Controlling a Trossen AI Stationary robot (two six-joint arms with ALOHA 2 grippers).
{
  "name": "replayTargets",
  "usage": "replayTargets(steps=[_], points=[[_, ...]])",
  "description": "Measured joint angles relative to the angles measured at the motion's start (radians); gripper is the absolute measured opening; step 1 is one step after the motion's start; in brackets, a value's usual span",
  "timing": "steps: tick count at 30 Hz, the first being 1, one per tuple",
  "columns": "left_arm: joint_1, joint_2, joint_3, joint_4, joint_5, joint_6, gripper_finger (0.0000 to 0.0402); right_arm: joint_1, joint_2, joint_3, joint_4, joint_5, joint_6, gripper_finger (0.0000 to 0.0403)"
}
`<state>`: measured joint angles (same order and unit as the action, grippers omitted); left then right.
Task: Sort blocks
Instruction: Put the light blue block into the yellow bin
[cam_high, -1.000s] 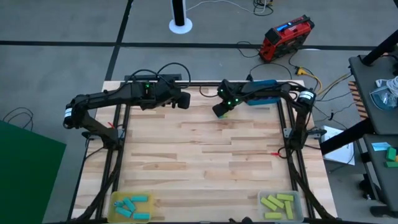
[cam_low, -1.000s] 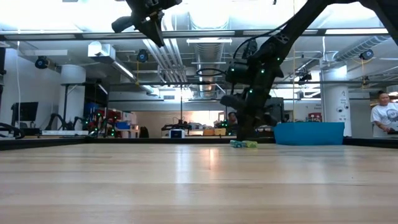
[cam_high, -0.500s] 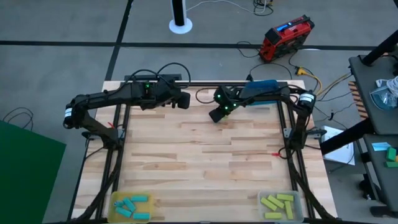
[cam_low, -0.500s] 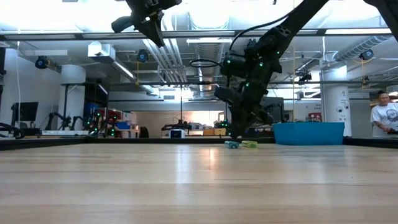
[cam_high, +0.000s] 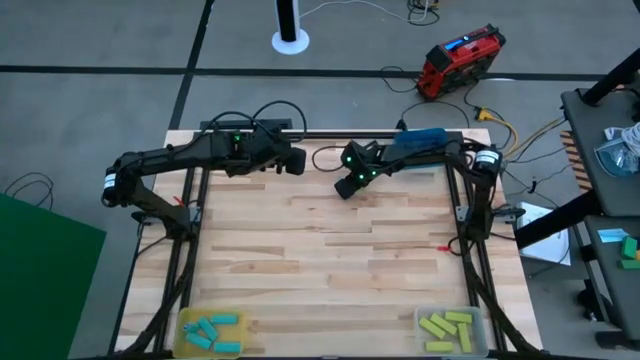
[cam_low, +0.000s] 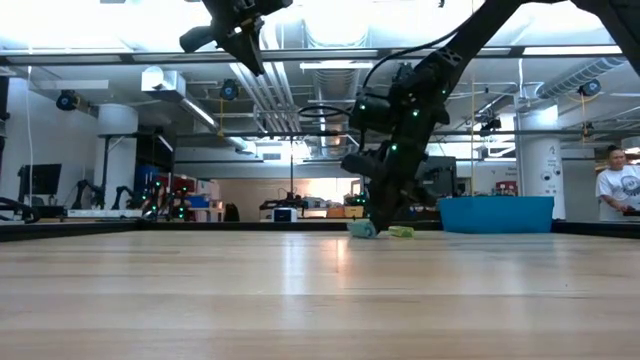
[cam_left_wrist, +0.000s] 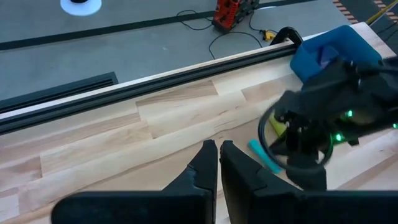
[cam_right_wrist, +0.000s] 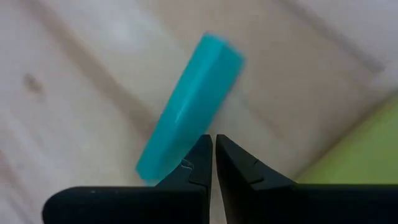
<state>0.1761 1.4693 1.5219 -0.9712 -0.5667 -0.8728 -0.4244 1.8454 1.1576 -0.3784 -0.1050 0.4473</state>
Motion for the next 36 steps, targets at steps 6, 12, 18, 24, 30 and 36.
replayTargets(steps=[6,12,18,24,30,36], points=[[0.000,0.000,0.000,0.000,0.000,0.000,0.0000,0.051,0.005,0.000,0.003,-0.034,0.002,0.0012],[0.000,0.000,0.000,-0.001,0.000,0.000,0.0000,0.102,0.002,0.000,0.013,-0.037,0.005,0.0012],[0.000,0.000,0.000,-0.001,0.000,0.000,0.0000,0.115,-0.005,0.010,0.016,-0.037,0.010,0.0012],[0.000,0.000,0.000,-0.002,0.001,0.000,0.0000,0.106,-0.035,0.044,0.003,-0.034,0.002,0.0012],[0.000,0.000,0.000,-0.002,0.001,0.000,0.0000,0.078,-0.071,0.083,-0.112,-0.026,-0.051,0.0012],[0.000,0.000,0.000,-0.001,0.001,0.000,0.0000,0.028,-0.163,0.083,-0.258,-0.014,-0.082,0.0012]])
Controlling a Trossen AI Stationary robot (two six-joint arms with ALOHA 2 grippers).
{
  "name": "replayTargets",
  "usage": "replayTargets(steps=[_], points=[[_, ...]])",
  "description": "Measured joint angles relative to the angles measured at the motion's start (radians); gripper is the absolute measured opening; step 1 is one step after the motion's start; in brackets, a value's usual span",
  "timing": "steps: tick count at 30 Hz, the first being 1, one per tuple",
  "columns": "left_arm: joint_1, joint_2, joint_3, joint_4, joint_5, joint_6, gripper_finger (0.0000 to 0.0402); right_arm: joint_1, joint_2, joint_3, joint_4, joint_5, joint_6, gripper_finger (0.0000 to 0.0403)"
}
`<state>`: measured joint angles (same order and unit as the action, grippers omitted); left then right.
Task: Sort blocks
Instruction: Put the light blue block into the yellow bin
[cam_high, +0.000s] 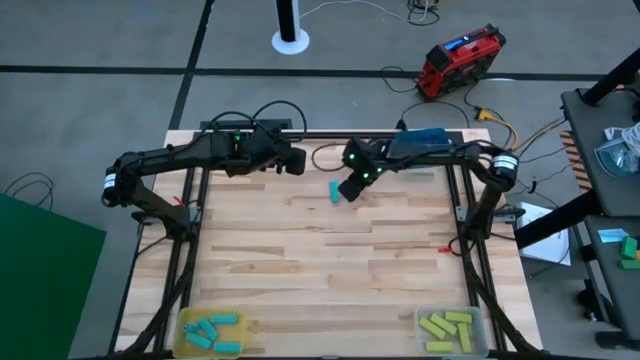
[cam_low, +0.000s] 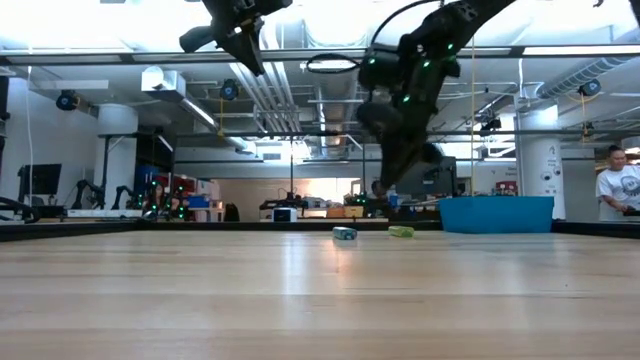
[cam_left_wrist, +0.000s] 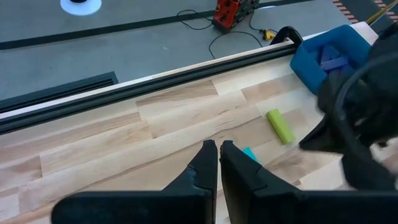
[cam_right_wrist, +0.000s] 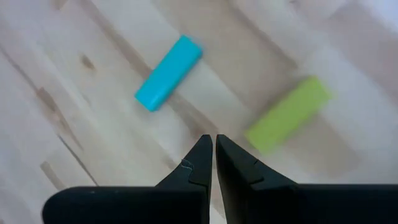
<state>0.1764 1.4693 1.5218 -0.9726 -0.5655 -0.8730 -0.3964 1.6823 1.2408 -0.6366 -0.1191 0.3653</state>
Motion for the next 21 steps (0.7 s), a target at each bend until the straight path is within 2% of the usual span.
replayTargets(steps=[5,13,18,21], points=[[0.000,0.000,-0.001,0.005,0.000,0.000,0.0000,-0.049,-0.109,-0.003,-0.086,0.022,-0.022,0.0012],[0.000,0.000,-0.004,0.041,0.000,0.000,0.0000,-0.117,-0.305,-0.006,-0.091,0.048,-0.023,0.0012],[0.000,0.005,-0.006,0.084,0.000,0.001,0.0000,-0.136,-0.381,-0.006,-0.090,0.068,-0.022,0.0012],[0.000,0.026,-0.006,0.114,0.026,0.087,0.0000,-0.139,-0.402,-0.006,-0.087,0.070,-0.018,0.0012]])
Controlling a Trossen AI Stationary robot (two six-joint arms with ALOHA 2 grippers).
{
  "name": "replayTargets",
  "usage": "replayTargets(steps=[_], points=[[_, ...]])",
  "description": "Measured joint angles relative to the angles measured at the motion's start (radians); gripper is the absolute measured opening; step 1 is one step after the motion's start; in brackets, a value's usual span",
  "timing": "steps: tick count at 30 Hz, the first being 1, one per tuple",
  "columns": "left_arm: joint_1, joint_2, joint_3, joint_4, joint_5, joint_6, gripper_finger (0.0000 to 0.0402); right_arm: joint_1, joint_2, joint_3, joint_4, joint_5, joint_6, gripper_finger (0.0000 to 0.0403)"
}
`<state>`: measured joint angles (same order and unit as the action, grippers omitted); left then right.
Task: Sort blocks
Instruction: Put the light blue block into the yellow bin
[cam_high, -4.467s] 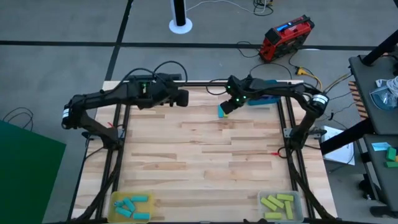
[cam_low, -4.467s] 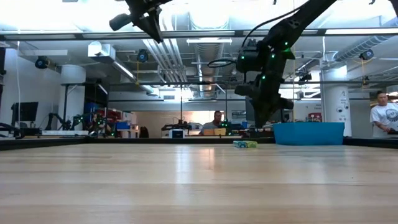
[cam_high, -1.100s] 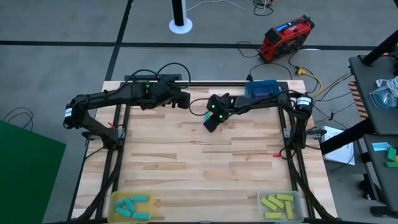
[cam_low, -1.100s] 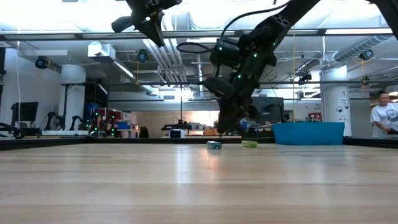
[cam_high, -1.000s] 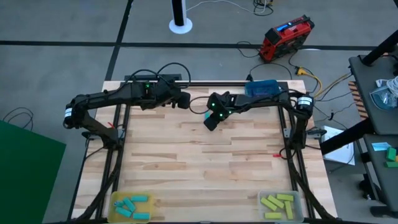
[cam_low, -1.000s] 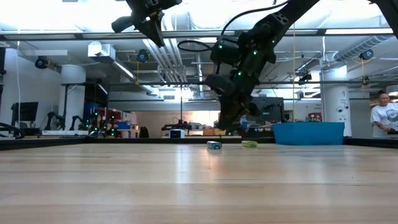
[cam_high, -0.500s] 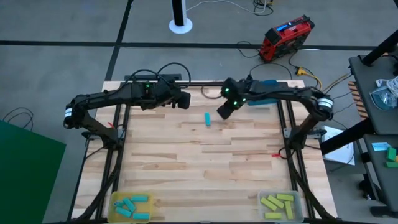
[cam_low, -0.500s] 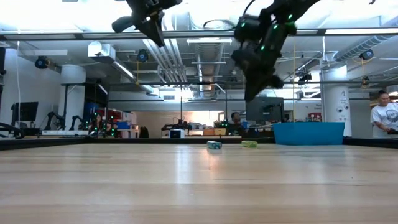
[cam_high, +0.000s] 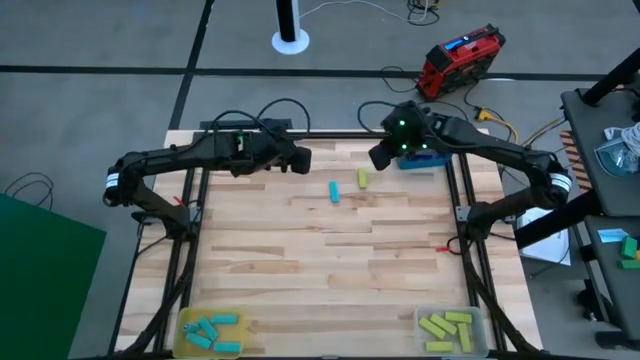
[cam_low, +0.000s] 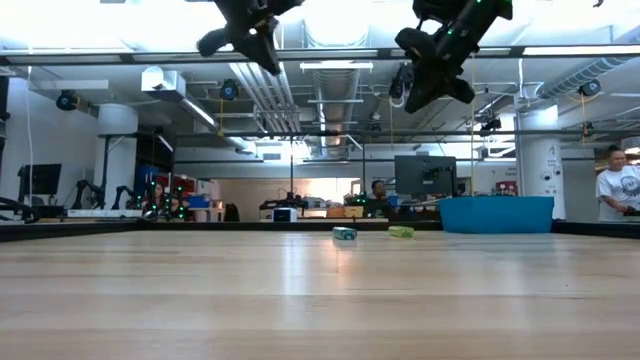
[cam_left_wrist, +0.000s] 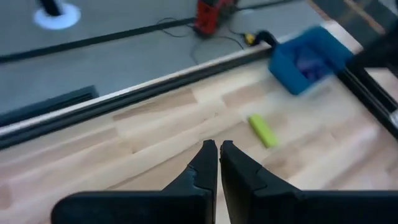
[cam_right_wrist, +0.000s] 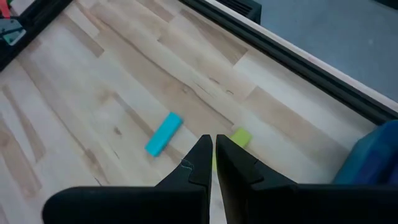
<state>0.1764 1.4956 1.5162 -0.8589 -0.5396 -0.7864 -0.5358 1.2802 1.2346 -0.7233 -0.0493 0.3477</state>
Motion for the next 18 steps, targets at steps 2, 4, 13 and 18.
replayTargets(steps=[2,4,13,18], points=[[0.000,0.025,0.000,0.040,0.039,0.064,0.0000,0.000,-0.006,0.000,-0.001,0.000,0.001,0.0012],[-0.001,0.060,0.000,0.070,0.102,0.112,0.0000,0.000,-0.010,-0.001,-0.005,0.000,0.002,0.0012],[0.003,0.287,0.003,0.126,0.252,0.225,0.0000,0.000,-0.016,-0.001,-0.005,-0.001,0.035,0.0012],[0.012,0.405,0.028,0.126,0.305,-0.032,0.0000,0.001,-0.016,-0.001,-0.005,-0.002,0.038,0.0012]])
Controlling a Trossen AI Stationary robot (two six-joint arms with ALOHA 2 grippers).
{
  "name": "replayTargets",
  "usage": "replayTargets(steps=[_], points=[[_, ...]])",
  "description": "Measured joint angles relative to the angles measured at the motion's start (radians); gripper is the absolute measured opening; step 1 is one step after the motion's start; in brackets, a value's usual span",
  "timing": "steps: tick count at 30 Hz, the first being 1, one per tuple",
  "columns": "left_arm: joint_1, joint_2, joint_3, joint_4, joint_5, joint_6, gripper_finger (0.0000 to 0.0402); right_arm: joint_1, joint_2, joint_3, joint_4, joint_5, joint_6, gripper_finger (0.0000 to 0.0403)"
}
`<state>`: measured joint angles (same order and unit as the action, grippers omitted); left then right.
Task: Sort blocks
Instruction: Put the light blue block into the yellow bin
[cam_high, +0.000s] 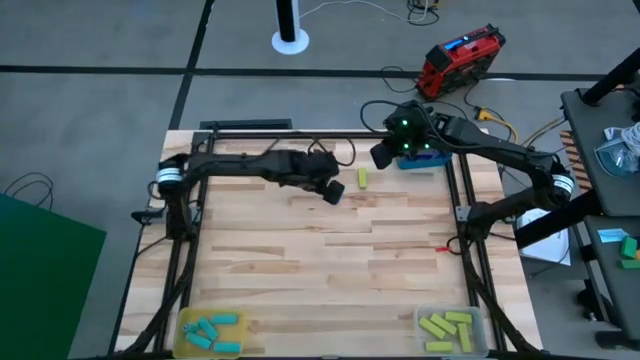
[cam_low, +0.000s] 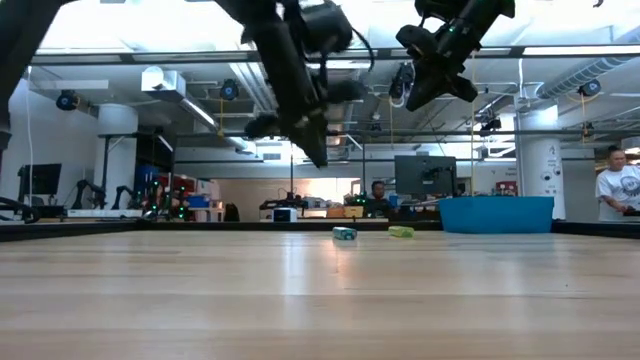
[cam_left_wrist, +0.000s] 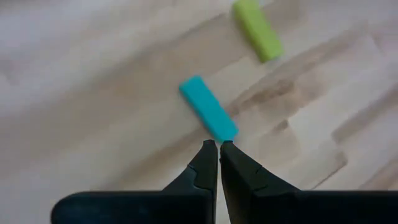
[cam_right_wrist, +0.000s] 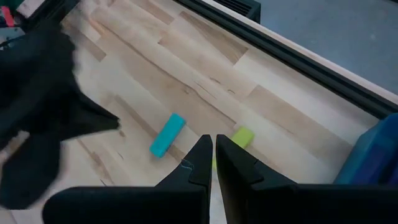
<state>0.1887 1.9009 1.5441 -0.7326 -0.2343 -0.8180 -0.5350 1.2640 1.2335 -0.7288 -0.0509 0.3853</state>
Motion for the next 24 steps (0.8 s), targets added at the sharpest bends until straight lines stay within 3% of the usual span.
replayTargets(steps=[3,5,11,14,19,24], points=[[0.020,0.068,0.035,-0.002,0.083,-0.220,0.0000,0.000,0.000,0.000,0.000,0.000,0.000,0.0012],[0.033,0.117,0.076,0.007,0.143,-0.240,0.0001,0.000,0.000,0.000,0.000,0.000,0.000,0.0012],[0.052,0.275,0.265,-0.046,0.158,-0.224,0.0033,0.000,0.000,0.000,0.000,0.000,-0.001,0.0012],[0.058,0.363,0.392,-0.203,0.145,-0.182,0.0063,0.000,0.000,0.000,0.001,0.000,0.001,0.0012],[0.053,0.485,0.607,-0.508,0.023,-0.192,0.0111,0.000,0.000,0.000,0.000,-0.002,0.015,0.0012],[0.050,0.565,0.767,-0.558,0.008,-0.158,0.0143,0.000,0.000,0.000,0.001,-0.004,0.010,0.0012]])
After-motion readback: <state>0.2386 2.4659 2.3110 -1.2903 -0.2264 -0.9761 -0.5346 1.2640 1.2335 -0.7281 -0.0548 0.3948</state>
